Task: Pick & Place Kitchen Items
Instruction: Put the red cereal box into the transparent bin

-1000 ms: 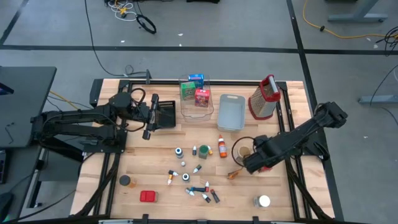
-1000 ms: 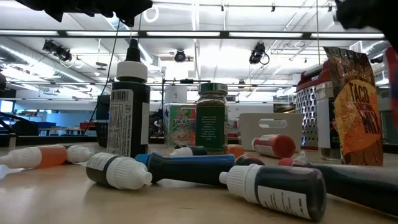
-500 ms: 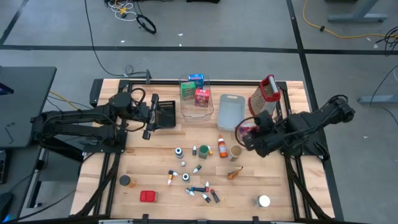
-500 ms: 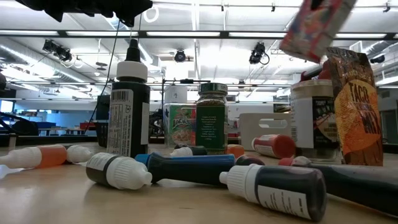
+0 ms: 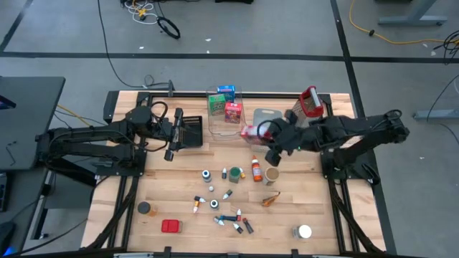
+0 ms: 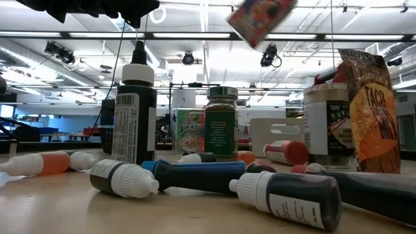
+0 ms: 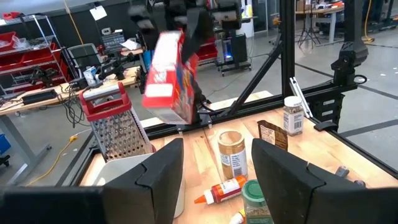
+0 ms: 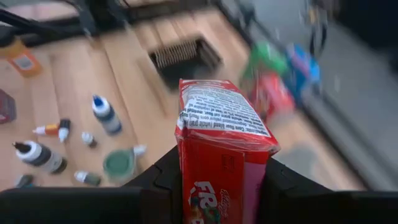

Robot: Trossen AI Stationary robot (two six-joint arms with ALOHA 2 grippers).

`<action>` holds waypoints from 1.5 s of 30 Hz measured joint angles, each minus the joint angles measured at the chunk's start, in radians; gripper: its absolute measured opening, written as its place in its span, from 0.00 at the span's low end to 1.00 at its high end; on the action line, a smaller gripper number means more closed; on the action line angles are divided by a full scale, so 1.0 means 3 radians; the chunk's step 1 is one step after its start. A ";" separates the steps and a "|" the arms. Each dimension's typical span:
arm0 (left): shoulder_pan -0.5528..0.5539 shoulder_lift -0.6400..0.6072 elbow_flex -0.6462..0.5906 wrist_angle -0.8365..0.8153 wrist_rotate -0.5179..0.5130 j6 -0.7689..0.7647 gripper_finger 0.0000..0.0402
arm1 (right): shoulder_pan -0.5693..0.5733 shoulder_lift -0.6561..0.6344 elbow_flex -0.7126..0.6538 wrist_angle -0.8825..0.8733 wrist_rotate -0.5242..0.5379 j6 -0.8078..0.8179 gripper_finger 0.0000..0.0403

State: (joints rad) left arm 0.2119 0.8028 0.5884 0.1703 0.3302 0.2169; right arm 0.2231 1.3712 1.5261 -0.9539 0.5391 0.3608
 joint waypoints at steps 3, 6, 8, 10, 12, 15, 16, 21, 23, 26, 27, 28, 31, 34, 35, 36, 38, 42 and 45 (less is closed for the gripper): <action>-0.0001 0.0000 0.0000 0.0001 0.0000 0.0000 0.50 | -0.0133 0.0004 0.0000 0.0405 -0.0005 -0.0618 0.31; 0.0000 0.0000 0.0000 0.0001 0.0000 0.0000 0.50 | -0.0278 0.0033 -0.0001 0.0712 0.0025 -0.1005 0.31; 0.0000 0.0000 0.0000 0.0001 0.0000 -0.0001 0.50 | -0.0383 0.0073 -0.0001 0.0912 0.0045 -0.1186 0.31; -0.0001 0.0000 0.0000 0.0002 0.0000 -0.0004 0.50 | -0.0492 0.0118 -0.0001 0.1014 -0.0006 -0.1345 0.30; 0.0000 0.0000 0.0000 0.0004 0.0000 -0.0002 0.50 | -0.0600 0.0174 -0.0001 0.1136 -0.0149 -0.1591 0.30; 0.0000 0.0000 0.0000 0.0013 -0.0001 -0.0001 0.50 | -0.0753 0.0295 -0.0001 0.1239 -0.0393 -0.1879 0.30; -0.0001 0.0000 0.0000 0.0010 0.0000 -0.0003 0.50 | -0.0814 0.0348 -0.0001 0.1312 -0.0470 -0.1926 0.30; 0.0000 0.0000 0.0000 0.0013 0.0000 -0.0008 0.50 | -0.1125 0.0599 -0.0003 0.1516 -0.1113 -0.2116 0.30; 0.0000 0.0000 0.0000 0.0011 0.0000 -0.0011 0.50 | -0.1245 0.0715 -0.0003 0.1500 -0.1357 -0.2170 0.30; 0.0000 -0.0001 0.0000 0.0008 0.0000 -0.0080 0.50 | -0.1415 0.0874 -0.0003 0.1470 -0.1543 -0.2198 0.30; 0.0000 -0.0001 0.0000 0.0005 -0.0001 -0.0113 0.50 | -0.1468 0.0921 -0.0003 0.1467 -0.1580 -0.2197 0.30; -0.0001 0.0000 0.0000 0.0004 -0.0001 -0.0151 0.50 | -0.1522 0.0974 -0.0003 0.1460 -0.1618 -0.2198 0.30; -0.0001 0.0000 0.0000 0.0002 0.0000 -0.0202 0.50 | -0.1670 0.1126 -0.0003 0.1457 -0.1808 -0.2199 0.30; 0.0000 0.0000 0.0000 0.0001 -0.0001 -0.0229 0.50 | -0.1778 0.1275 -0.0003 0.1469 -0.2025 -0.2275 0.30; -0.0001 0.0000 0.0000 0.0001 0.0000 -0.0229 0.50 | -0.1807 0.1325 -0.0003 0.1475 -0.2082 -0.2302 0.30; 0.0000 0.0000 0.0000 0.0003 0.0000 -0.0229 0.50 | -0.1831 0.1381 -0.0003 0.1475 -0.2109 -0.2326 0.30; 0.0000 0.0000 0.0000 0.0001 -0.0001 -0.0229 0.50 | -0.1866 0.1477 -0.0003 0.1480 -0.2123 -0.2383 0.30; -0.0001 0.0000 0.0000 0.0001 -0.0001 -0.0229 0.50 | -0.1905 0.1639 -0.0003 0.1497 -0.2123 -0.2510 0.33; -0.0001 0.0000 0.0000 0.0001 -0.0001 -0.0229 0.50 | -0.1906 0.1734 -0.0003 0.1540 -0.2124 -0.2630 0.36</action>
State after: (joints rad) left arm 0.2117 0.8028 0.5884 0.1707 0.3298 0.1482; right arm -0.3487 1.8913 1.5253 -0.4918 -0.0981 -0.4281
